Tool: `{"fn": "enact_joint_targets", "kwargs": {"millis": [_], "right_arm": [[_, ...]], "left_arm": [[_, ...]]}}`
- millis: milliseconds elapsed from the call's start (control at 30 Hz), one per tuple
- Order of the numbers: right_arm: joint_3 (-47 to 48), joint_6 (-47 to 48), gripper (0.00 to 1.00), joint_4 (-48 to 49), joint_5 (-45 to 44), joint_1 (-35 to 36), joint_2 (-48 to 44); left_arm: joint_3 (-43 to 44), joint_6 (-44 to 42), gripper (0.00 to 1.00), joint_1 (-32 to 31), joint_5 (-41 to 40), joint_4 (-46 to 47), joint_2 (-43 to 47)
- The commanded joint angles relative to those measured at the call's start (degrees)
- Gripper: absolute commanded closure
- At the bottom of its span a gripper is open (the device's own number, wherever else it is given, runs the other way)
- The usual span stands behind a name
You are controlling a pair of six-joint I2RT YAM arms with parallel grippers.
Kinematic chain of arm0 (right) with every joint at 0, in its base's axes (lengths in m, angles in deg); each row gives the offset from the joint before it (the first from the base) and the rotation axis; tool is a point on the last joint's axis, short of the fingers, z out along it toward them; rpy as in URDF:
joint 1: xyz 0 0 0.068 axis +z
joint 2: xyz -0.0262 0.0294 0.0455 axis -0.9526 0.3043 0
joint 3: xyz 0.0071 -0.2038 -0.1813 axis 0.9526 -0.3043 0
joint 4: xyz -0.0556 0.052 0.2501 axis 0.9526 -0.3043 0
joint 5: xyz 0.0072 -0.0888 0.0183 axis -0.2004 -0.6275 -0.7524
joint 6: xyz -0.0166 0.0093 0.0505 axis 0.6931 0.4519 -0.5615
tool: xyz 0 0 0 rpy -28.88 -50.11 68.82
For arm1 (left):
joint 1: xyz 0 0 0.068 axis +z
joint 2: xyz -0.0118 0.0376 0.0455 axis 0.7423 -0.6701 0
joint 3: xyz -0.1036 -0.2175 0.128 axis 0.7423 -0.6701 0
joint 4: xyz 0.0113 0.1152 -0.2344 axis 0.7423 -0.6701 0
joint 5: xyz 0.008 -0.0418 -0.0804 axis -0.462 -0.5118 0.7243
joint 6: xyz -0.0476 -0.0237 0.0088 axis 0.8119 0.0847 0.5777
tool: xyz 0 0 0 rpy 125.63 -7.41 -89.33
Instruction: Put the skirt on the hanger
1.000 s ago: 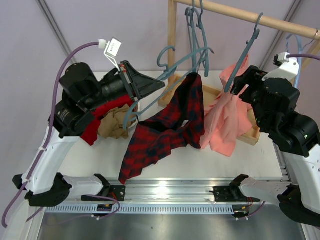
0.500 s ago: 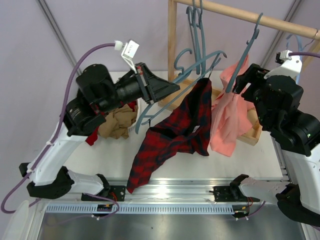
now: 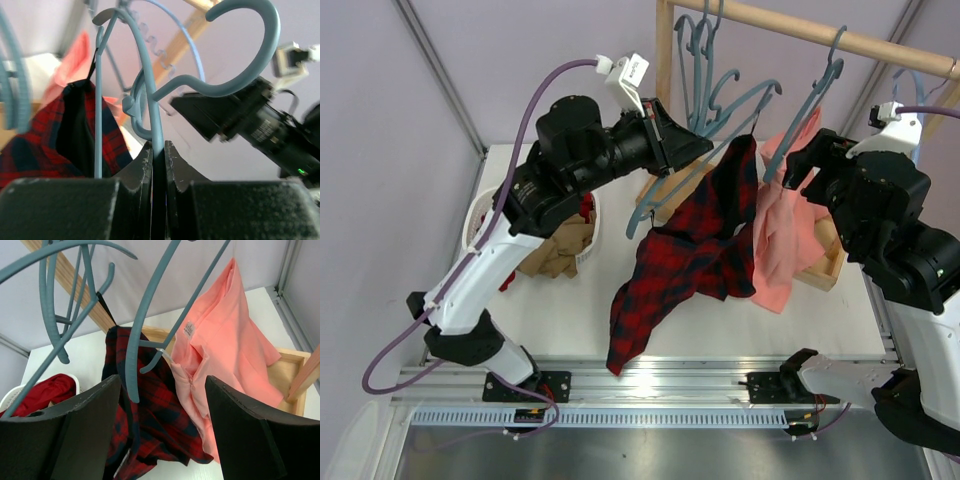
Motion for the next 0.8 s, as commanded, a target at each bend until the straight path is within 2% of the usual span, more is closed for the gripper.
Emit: {"fn": "enact_joint_targets", "kwargs": {"millis": [0, 100, 233, 467, 633, 767], "right_arm": [[0.8, 1.2, 0.25, 1.7, 2.2, -0.4, 0.1], [0.6, 0.9, 0.25, 2.5, 2.8, -0.5, 0.0], [-0.1, 0.3, 0.25, 2.8, 3.7, -0.7, 0.1], [-2.3, -1.7, 0.25, 2.9, 5.1, -1.0, -0.6], [-5.2, -3.4, 0.25, 3.7, 6.5, -1.2, -1.6], [-6.9, -5.5, 0.22, 3.5, 9.6, -1.1, -3.0]], "left_arm": [[7.4, -4.9, 0.96, 0.0, -8.7, 3.8, 0.2], [8.7, -5.5, 0.96, 2.5, -9.2, 2.5, -0.2], [8.8, -3.8, 0.96, 8.6, -3.9, 3.2, -0.8], [14.2, -5.1, 0.95, 11.3, -1.7, 3.3, -5.0], [15.0, -6.5, 0.94, 11.4, 0.0, 5.8, -6.6], [18.3, -8.7, 0.93, 11.4, -1.4, 5.8, -8.7]]}}
